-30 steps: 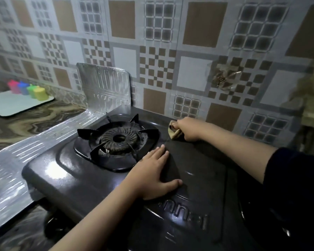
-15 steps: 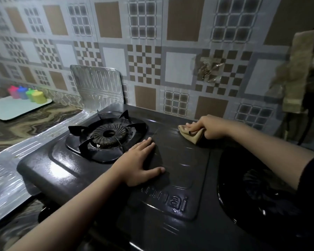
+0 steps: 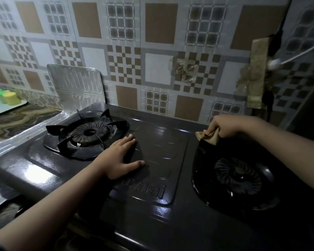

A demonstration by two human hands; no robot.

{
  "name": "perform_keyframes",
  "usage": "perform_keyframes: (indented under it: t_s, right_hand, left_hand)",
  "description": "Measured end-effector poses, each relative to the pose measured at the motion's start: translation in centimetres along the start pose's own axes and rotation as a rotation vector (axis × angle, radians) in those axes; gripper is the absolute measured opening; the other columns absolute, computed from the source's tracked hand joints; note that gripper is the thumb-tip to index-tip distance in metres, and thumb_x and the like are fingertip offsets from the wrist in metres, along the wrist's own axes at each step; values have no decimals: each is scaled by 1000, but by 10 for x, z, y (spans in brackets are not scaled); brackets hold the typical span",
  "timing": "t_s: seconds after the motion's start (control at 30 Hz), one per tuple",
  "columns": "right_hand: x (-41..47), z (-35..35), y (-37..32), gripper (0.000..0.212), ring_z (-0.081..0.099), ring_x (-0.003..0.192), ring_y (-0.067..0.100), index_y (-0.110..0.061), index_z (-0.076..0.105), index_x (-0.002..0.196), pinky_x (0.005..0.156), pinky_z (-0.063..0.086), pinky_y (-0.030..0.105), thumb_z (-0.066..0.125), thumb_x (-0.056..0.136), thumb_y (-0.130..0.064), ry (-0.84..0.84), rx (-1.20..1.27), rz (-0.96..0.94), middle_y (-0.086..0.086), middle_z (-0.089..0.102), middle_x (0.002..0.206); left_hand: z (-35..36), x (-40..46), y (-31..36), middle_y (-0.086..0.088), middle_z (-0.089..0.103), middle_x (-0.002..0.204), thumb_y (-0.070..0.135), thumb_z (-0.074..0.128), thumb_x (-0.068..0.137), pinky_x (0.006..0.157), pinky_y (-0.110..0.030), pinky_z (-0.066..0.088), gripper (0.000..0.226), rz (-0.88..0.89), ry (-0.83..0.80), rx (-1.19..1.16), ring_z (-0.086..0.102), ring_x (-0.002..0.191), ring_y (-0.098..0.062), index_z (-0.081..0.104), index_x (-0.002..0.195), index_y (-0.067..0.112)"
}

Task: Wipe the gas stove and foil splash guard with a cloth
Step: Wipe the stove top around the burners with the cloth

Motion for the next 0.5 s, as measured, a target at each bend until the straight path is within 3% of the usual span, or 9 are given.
perform_keyframes:
  t_s: [0.1,0.23,0.33,0.5]
  right_hand:
    - [-3,2,-7,52,60,93,15,-26,69,116,80,52,23,45,79,2,11,-28,11,-7,68,115]
    - [2,-3,-19,32,48,68,19,-14,73,101,55,38,28,52,79,-5,-17,-138,73,12,68,90]
    - [10,-7,-23,29,44,66,21,-7,72,98,53,35,30,50,78,-6,-69,-194,111,9,56,76]
    - [11,-9,-15,32,49,68,19,-12,70,101,56,39,29,49,79,-5,-74,-187,129,8,62,86]
  left_hand:
    - [0,-1,0,6,17,159,104,19,41,115,-22,12,139,-5,6,-11,14,146,-10,29,150,17]
    - [-2,-2,3,6,15,159,104,17,39,111,-16,8,142,-1,4,-19,13,146,-9,28,150,16]
    - [-3,-2,4,5,15,159,104,16,38,110,-15,7,143,2,12,-20,12,146,-8,28,150,17]
    - [-3,-2,4,6,15,159,104,17,38,110,-16,8,142,7,20,-26,12,146,-8,27,150,17]
Point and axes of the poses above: each hand's wrist, its own x-axis towards the middle knuckle, its own z-axis out of the palm, y = z × x, the point moved 3 cm from there along x, towards the middle knuckle
